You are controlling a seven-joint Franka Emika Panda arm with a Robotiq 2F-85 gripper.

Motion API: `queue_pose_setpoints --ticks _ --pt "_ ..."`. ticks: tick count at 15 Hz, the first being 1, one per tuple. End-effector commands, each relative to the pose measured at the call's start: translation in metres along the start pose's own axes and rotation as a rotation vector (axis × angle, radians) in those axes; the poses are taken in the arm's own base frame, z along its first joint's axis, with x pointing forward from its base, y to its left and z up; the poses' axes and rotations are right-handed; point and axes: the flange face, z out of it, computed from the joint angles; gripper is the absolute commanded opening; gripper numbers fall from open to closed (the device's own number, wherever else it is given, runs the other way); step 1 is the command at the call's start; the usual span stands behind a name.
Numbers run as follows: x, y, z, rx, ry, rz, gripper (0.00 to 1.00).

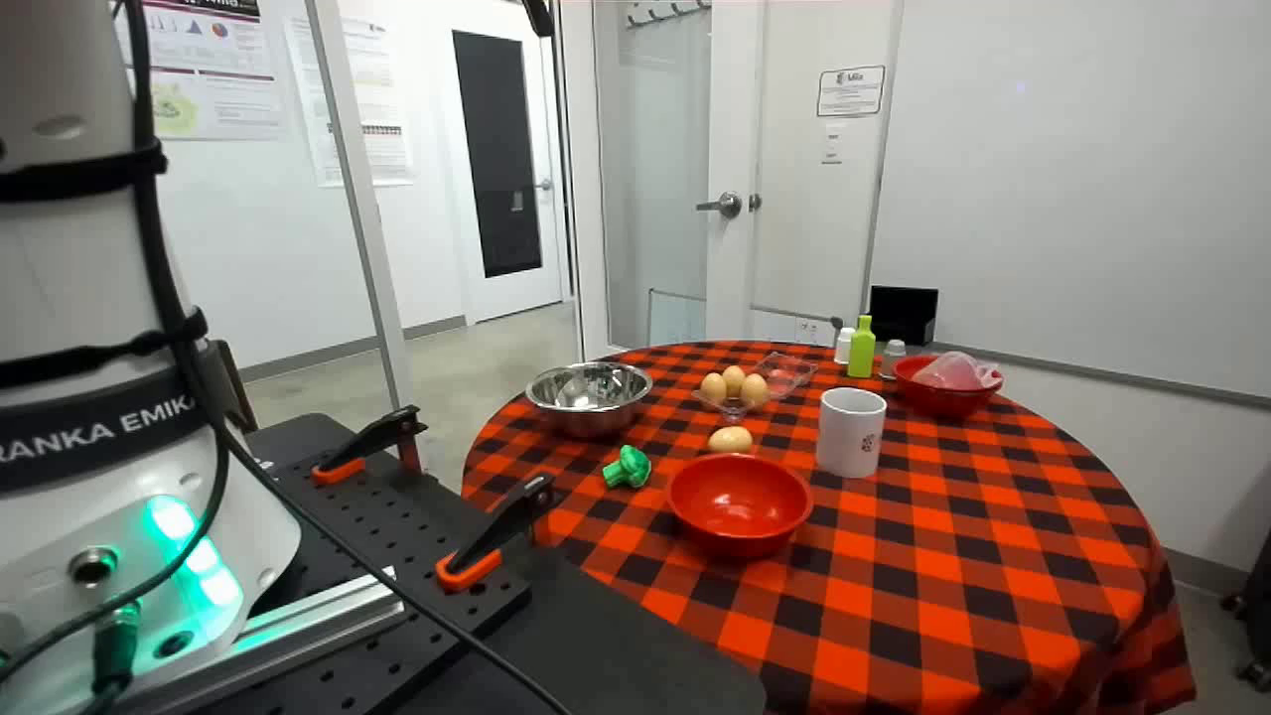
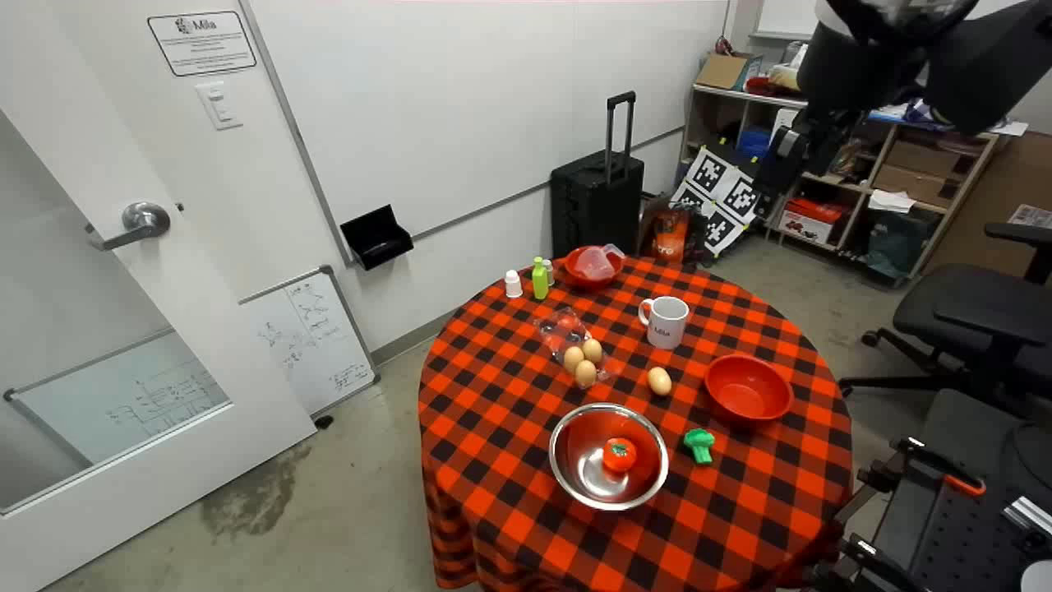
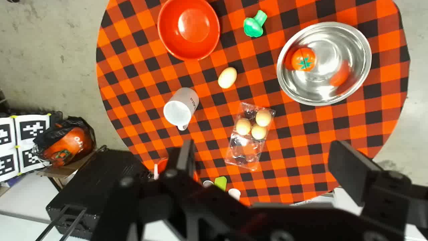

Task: Pick up the egg plush toy from the table and put it in the red bowl

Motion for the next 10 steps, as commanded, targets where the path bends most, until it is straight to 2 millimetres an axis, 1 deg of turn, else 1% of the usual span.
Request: queue_pose_setpoints --ticks 1,3,5,8,10 --pt "0.000 0.000 0.000 0.000 0.000 0.000 1.00" --pt "0.003 0.002 0.003 0.001 0.003 0.012 1.00" --pt "0.010 0.011 0.018 0.003 -0.008 0.036 1.00" --pt "0.019 0.022 0.048 0.022 -0.004 0.056 1.00" --pt "0.027 0.030 0.072 0.053 0.006 0.074 1.00"
